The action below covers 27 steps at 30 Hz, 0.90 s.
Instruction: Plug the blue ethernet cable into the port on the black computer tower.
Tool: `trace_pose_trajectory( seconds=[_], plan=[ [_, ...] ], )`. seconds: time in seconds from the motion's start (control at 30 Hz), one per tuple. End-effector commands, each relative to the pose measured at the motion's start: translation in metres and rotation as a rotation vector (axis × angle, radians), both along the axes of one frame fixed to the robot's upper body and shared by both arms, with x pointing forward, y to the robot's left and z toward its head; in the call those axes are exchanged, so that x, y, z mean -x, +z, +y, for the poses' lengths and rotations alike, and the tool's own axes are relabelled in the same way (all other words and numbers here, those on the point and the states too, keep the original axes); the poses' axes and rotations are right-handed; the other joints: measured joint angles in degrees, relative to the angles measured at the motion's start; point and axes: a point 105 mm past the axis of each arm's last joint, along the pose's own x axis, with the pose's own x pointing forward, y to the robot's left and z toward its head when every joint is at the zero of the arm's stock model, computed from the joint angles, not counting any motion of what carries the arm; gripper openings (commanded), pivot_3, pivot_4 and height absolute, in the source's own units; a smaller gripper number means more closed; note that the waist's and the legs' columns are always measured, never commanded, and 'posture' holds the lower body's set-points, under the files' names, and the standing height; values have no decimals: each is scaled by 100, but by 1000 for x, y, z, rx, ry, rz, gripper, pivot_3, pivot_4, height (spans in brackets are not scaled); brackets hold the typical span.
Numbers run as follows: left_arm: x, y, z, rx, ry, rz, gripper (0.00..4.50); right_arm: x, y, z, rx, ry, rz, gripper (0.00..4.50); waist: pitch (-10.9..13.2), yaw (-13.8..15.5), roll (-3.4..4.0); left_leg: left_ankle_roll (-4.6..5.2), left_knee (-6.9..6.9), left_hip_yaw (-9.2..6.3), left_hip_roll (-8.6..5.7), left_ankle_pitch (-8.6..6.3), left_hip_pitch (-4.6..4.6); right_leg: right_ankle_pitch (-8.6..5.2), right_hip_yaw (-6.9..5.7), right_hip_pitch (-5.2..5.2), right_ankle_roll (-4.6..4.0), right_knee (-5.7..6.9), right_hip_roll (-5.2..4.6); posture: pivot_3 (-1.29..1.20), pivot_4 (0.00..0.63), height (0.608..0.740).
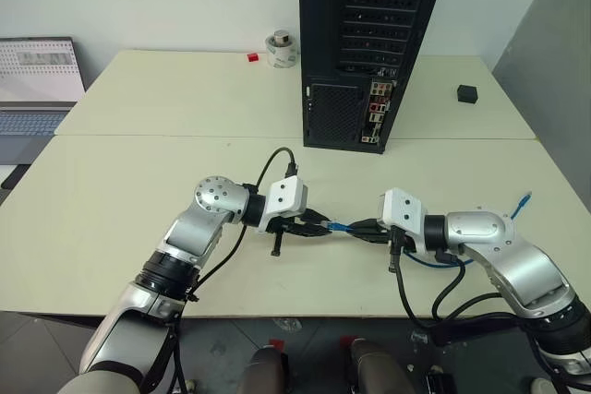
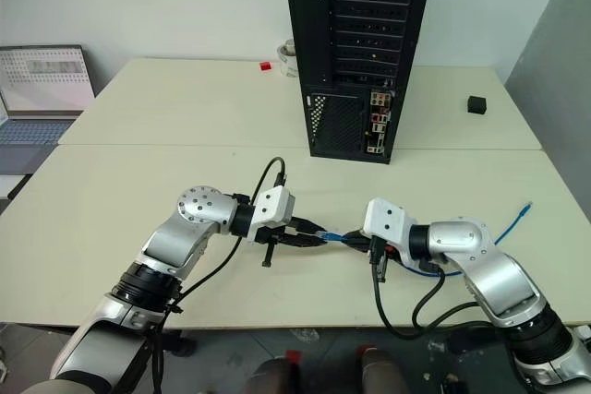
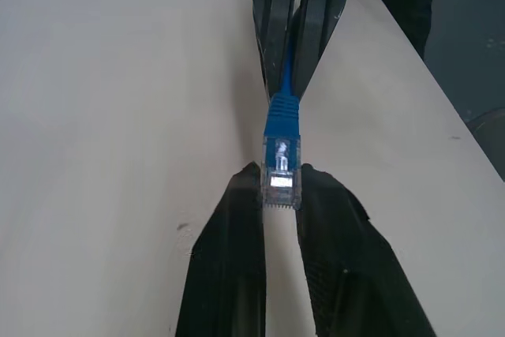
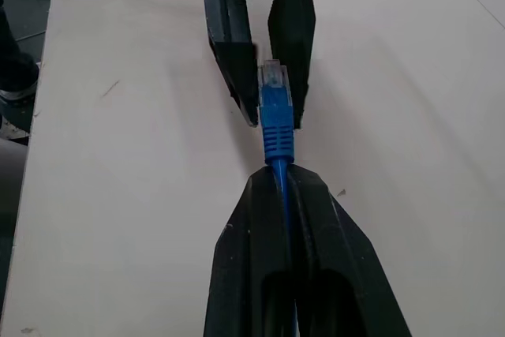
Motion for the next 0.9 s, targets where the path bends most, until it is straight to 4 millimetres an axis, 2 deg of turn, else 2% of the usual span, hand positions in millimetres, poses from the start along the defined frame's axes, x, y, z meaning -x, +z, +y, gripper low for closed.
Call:
trace_pose_trajectory(
  seconds=[0.03, 0.13, 0.3, 0.37, 0.43, 0.47, 0.53, 0.6, 0.8, 0.9],
  plan=[
    [-1, 9, -3, 15, -6, -53, 284, 3, 8, 4, 7, 36, -40, 0, 0, 0, 0, 0, 0, 0, 0, 0, 0, 0, 0, 0, 0, 0, 0, 0, 150, 740],
    [-1, 9, -3, 18, -8, -57, 279, 2, 7, 4, 11, 38, -37, 0, 0, 0, 0, 0, 0, 0, 0, 0, 0, 0, 0, 0, 0, 0, 0, 0, 150, 740],
    [0, 6, -1, 13, -16, -100, 279, 1, 9, -3, 23, 39, -48, 1109, 0, 0, 0, 0, 0, 0, 0, 0, 0, 0, 1, 0, 0, 0, 0, 0, 150, 740],
    [4, 3, 2, -9, -54, -176, 279, 2, 14, -11, 24, 30, -38, 1547, 0, 1, 0, 0, 0, -1, 0, 0, 0, 0, 1, 0, 0, 0, -1, 0, 150, 740],
    [5, 7, 2, 29, -55, -233, 278, 5, 19, -20, 17, 23, -12, 2118, 0, 5, 0, 0, 0, -2, 0, 0, 1, 0, 2, 0, 0, 0, -3, 0, 150, 740],
    [6, 9, 2, 44, -55, -257, 278, 7, 20, -22, 6, 19, 2, 2256, 0, 5, 0, 0, 0, -3, -1, 0, 0, 0, 2, 0, -1, 0, -5, 0, 150, 740],
    [5, 12, 6, 59, -44, -359, 278, 8, 26, -27, -40, -8, 36, 2864, 0, 6, 0, 0, 0, -6, 0, 0, 0, 0, 1, 0, -1, 0, -6, 0, 150, 740],
    [5, 12, 10, 55, -46, -473, 278, 10, 31, -30, -102, -35, 78, 3237, 0, 8, 0, 0, 0, -9, 1, 0, 0, 0, 1, 0, -1, 0, -6, 0, 150, 740],
    [8, 20, 20, 106, -120, -893, 278, 19, 39, -14, -340, -50, 274, 3322, 0, 3, 0, 0, -4, -7, 3, 0, 5, 1, 6, 0, -2, 0, -7, 0, 150, 740],
    [12, 23, 23, 151, -153, -1035, 277, 19, 41, -2, -439, -56, 353, 3322, 0, 10, -1, 0, -2, -8, 1, 0, 2, 1, 4, 0, -2, 0, -9, 0, 150, 740]
  ],
)
